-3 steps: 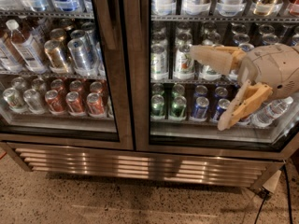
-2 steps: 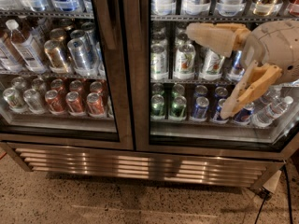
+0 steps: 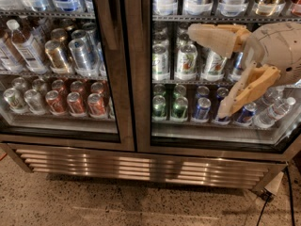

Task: Open right fridge door

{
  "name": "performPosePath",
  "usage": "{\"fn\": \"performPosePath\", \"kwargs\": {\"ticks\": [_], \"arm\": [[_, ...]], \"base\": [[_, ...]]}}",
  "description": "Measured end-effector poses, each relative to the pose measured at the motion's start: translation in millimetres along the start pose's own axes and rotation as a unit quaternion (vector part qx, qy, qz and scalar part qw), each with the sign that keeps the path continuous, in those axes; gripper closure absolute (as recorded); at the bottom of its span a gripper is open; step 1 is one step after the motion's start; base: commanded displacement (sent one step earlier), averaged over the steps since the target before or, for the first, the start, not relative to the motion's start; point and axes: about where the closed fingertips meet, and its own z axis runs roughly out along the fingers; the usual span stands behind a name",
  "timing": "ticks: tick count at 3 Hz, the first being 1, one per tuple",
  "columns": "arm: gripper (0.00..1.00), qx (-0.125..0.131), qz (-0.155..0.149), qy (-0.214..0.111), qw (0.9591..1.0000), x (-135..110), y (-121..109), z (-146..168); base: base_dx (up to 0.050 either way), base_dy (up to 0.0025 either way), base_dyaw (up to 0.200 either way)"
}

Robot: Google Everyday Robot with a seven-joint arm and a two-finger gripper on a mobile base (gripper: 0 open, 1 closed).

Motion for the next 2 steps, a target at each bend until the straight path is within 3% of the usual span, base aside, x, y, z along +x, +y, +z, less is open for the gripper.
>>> {"fn": "performPosePath", "kwargs": {"ticks": [1,2], "arm": [[0.00,0.046,-0.006,-0.011,0.9989,4.9,-0.9,-3.3],[0.00,0.048,-0.006,-0.010,0.9988,5.4,-1.8,-2.2]], "base": [[0.000,0.00000,0.000],[0.000,0.00000,0.000]]}}
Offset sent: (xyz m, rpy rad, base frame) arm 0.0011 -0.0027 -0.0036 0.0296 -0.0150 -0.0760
